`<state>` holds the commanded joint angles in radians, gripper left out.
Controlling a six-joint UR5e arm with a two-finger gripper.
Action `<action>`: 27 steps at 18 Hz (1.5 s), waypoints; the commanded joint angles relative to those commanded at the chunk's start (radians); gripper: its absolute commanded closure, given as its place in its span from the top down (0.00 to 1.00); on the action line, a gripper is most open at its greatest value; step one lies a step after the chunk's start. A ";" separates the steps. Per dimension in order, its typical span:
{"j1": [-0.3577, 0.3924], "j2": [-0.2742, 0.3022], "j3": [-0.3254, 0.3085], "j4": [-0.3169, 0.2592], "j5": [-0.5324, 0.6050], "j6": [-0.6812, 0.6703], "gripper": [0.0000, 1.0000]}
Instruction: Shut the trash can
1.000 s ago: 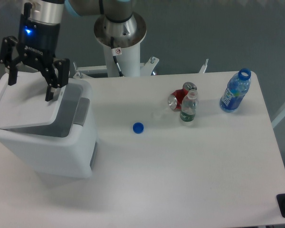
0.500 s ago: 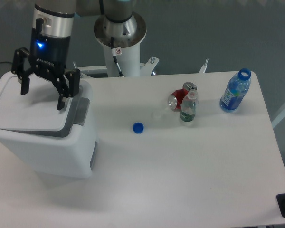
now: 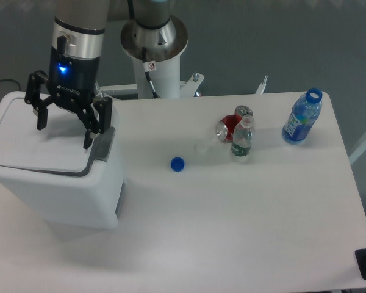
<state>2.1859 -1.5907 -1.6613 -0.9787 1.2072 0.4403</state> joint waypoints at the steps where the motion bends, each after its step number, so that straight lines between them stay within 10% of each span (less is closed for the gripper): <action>1: 0.002 0.000 0.000 -0.002 0.000 0.003 1.00; 27: 0.049 0.038 -0.009 0.003 0.155 -0.006 1.00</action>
<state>2.2350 -1.5524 -1.6705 -0.9756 1.3621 0.4341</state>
